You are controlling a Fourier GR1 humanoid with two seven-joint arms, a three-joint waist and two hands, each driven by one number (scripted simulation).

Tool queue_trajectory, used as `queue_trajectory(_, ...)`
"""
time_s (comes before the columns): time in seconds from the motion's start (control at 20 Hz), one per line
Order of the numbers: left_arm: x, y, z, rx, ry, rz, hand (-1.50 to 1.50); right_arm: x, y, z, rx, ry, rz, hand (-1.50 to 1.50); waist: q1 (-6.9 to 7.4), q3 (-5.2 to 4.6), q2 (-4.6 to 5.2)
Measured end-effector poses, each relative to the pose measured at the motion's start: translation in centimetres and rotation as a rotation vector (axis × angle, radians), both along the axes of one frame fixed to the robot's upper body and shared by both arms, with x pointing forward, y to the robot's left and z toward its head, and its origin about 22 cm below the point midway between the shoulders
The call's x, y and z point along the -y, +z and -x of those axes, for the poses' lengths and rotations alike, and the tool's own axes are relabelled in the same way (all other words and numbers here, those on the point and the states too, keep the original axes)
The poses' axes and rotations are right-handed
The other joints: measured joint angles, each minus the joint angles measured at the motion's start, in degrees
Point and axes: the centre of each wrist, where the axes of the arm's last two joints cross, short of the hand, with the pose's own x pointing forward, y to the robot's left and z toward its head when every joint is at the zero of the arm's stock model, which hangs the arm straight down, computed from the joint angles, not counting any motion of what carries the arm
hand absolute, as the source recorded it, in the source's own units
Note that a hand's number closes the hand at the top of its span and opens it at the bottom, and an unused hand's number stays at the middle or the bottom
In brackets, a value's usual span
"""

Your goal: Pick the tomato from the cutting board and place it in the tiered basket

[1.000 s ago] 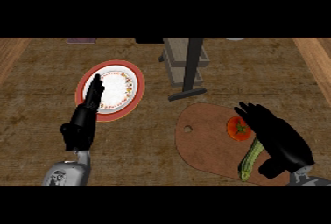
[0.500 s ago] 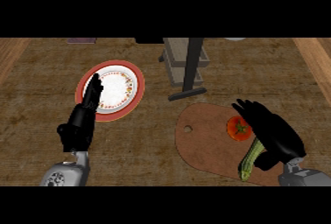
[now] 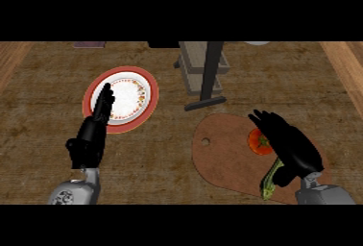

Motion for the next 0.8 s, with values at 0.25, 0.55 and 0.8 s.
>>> queue_trajectory(0.25,-0.5,0.0,-0.3,0.005,0.000,-0.001,0.00,0.3,-0.9,-0.3,0.050,-0.011,-0.033,1.50,-0.07,-0.24,-0.16)
queue_trajectory(0.55,-0.5,0.9,-0.3,0.001,0.000,0.002,0.00,-0.3,-1.9,-0.6,0.202,0.031,0.024,1.50,0.09,-0.41,-0.40)
queue_trajectory(0.8,-0.2,-0.1,0.4,0.002,-0.002,0.002,0.00,-1.8,-2.2,-1.3,0.259,0.017,0.047,1.50,0.04,-0.46,-0.44)
